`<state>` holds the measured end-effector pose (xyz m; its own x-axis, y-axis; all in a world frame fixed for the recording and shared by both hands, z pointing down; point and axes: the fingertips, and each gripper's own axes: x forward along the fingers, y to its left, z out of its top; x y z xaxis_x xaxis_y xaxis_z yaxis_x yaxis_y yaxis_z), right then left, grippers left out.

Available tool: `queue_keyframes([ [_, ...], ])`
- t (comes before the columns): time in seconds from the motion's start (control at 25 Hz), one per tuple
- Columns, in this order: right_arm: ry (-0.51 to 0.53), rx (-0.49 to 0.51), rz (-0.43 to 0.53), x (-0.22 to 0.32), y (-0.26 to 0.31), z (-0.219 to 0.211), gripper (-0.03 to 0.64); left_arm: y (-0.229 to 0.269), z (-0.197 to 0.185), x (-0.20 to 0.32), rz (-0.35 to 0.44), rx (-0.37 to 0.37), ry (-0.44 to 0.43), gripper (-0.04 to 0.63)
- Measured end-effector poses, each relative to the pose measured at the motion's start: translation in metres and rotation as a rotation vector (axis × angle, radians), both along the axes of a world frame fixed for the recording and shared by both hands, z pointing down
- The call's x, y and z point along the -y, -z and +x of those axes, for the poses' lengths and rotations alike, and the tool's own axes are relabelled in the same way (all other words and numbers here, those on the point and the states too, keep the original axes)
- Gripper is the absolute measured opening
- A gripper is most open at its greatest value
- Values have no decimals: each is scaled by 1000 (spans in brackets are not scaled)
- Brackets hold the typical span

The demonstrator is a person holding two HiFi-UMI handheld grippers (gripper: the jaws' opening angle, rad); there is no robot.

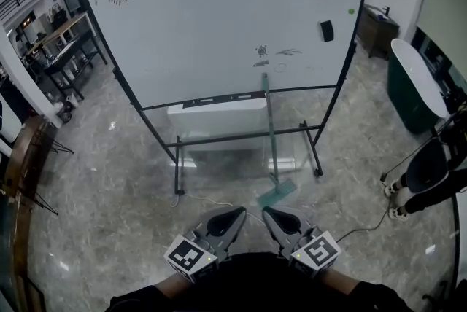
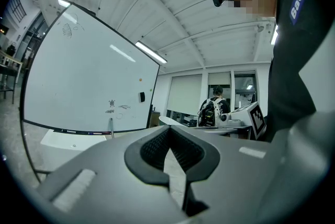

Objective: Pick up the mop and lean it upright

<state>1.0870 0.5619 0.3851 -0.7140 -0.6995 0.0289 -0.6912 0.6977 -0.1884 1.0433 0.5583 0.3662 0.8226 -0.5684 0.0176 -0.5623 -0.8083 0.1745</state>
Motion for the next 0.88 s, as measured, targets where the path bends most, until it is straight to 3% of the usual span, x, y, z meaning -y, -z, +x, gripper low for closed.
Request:
queue_keyframes([
  [0.88, 88, 55, -5, 11, -5, 43, 6, 5, 40, 1, 19, 63, 98, 20],
])
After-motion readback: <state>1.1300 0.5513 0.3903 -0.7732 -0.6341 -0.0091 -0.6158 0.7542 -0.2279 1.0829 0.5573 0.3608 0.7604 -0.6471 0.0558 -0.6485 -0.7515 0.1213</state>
